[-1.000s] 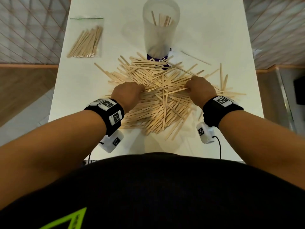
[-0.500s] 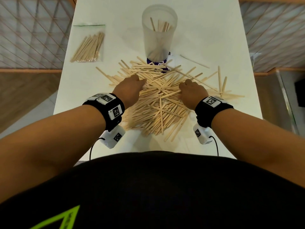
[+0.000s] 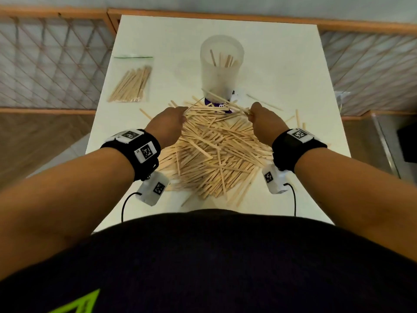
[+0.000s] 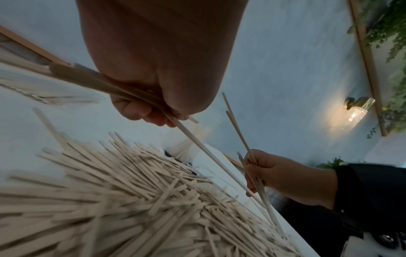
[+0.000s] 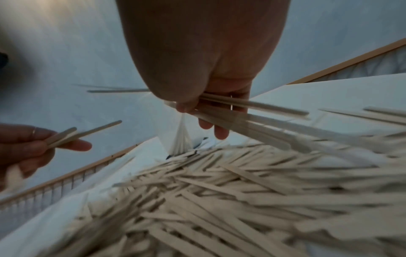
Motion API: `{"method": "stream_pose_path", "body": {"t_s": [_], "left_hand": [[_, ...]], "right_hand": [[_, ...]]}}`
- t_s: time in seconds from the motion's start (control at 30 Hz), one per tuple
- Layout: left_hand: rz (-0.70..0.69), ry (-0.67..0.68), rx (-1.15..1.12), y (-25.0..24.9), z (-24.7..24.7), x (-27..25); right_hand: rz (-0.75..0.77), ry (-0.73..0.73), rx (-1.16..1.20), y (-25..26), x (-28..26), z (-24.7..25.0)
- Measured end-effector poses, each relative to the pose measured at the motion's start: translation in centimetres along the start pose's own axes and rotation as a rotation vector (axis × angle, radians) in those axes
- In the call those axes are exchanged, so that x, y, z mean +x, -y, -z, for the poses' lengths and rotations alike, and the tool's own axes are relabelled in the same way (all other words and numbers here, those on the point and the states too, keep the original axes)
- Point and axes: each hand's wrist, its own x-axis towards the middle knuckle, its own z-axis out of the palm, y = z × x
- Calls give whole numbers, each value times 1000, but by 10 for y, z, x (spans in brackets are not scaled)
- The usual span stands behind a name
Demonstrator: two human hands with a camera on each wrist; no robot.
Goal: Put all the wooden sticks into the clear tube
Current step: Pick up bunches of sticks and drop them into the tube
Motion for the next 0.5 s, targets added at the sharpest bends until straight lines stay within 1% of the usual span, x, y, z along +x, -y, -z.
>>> {"method": "stream_pose_path", "body": {"t_s": [0.07,0.1,0.13,0.2,0.3,0.37,0.43,0.5], "left_hand": [[24,-36,-33,0,6,3],[41,-58,-56,0,11,4],[68,-77,-79,-1,14,5],[127,-109,-154,-2,22,7],[209,-120,-312,-3,30,12],[260,-121,-425,-3,34,17],[314,-135,-516,-5,40,21],[361,-158,-613,-8,45,24]], "right_hand": [[13,-14,133,10,4,4],[12,-16,238,18,5,8],[16,-12,341,24,5,11],[17,-19,465,40,7,18],[-78,-55,612,57,10,24],[-134,-21,747,64,11,25],[-123,25,899,71,9,24],[-85,52,977,77,6,23]]}}
